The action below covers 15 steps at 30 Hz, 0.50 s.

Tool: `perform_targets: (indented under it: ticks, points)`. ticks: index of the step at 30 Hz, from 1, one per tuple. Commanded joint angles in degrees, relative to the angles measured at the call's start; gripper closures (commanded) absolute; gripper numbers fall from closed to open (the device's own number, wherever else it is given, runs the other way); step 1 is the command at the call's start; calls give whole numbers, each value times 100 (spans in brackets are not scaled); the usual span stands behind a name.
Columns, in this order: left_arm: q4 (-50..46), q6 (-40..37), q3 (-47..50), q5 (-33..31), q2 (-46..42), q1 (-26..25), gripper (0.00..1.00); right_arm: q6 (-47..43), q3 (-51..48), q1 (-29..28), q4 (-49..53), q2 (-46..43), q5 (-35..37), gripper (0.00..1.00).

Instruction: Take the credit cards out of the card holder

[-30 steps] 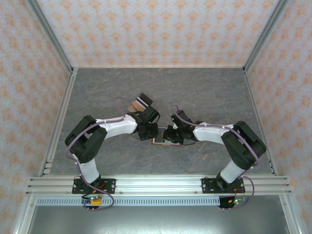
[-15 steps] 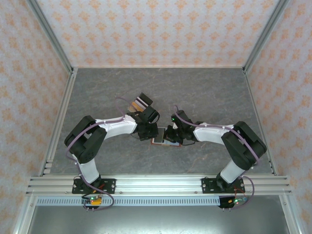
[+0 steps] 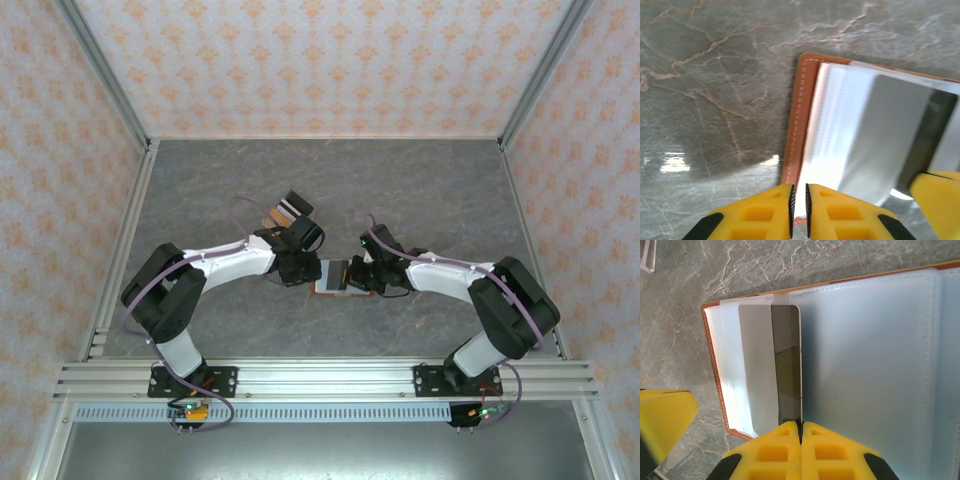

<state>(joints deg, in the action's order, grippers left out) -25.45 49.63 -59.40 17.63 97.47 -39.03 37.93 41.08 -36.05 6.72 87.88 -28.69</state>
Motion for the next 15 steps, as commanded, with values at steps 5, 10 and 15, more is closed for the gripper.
perform_targets:
  ticks: [5,10,15]
  points:
    - [585,-52,-249,472,106,-51,89,-159,-21,47,196,-56,126,94]
    - [690,-54,-366,576,435,-66,92,-95,-44,75,51,-83,55,93]
    - [611,-42,-383,587,743,-78,94,163,-139,120,-342,-132,-90,88]
